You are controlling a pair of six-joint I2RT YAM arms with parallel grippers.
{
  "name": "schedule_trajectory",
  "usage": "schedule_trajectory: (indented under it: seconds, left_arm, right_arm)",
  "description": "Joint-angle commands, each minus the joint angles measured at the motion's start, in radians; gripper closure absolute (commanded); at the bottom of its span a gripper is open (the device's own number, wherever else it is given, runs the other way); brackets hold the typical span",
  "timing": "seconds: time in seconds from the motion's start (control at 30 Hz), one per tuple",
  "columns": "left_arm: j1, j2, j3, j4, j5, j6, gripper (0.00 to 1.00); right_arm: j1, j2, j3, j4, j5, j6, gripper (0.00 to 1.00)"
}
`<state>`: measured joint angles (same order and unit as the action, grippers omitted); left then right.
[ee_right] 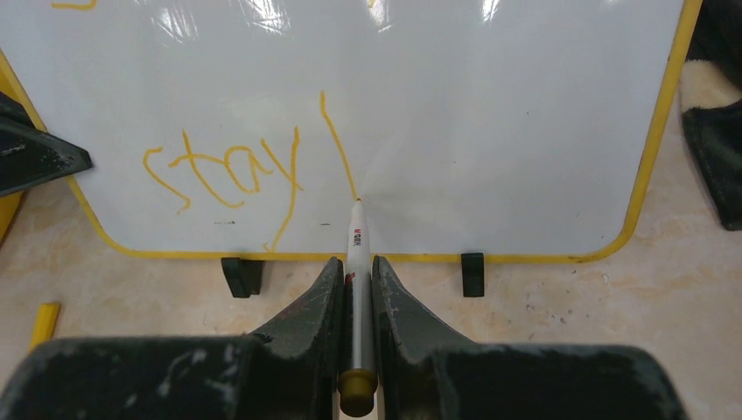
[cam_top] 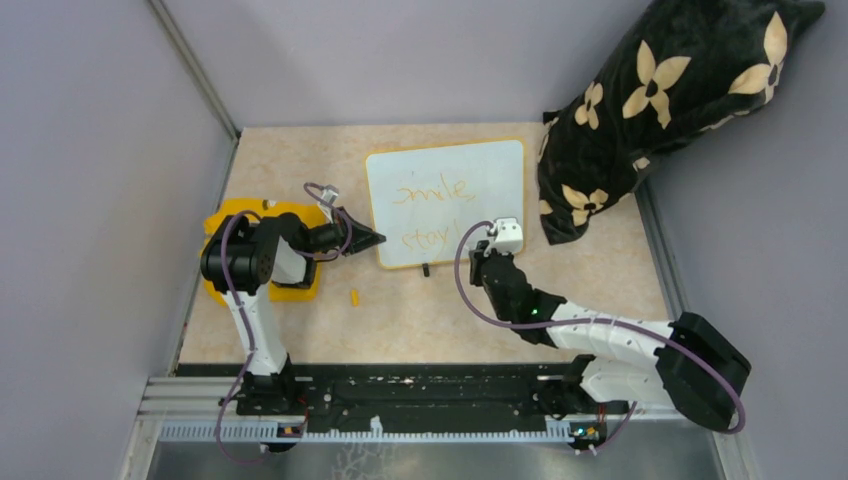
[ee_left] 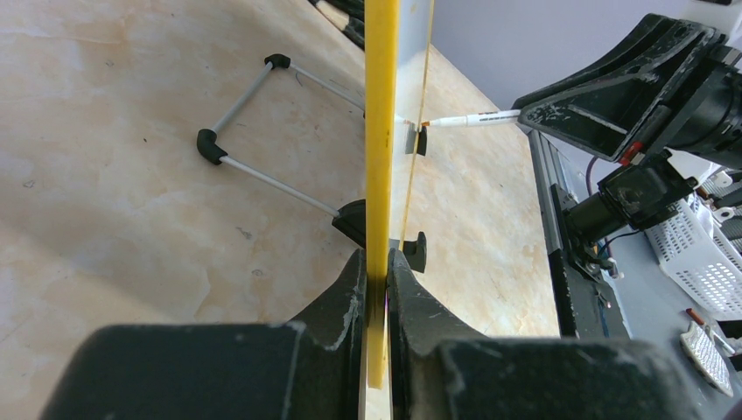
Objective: Write a sentence on the whiteboard
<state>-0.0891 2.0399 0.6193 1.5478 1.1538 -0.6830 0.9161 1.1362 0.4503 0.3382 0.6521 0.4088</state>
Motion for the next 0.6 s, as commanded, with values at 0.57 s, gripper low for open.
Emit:
schedule_trajectory:
  seconds: [0.57]
  left_arm:
    - [-0.003, 0.005, 0.016, 0.018, -0.024, 0.03, 1.0]
  right_arm:
    - [-0.028, -0.011, 0.119, 0.06, 0.022, -0.045, 1.0]
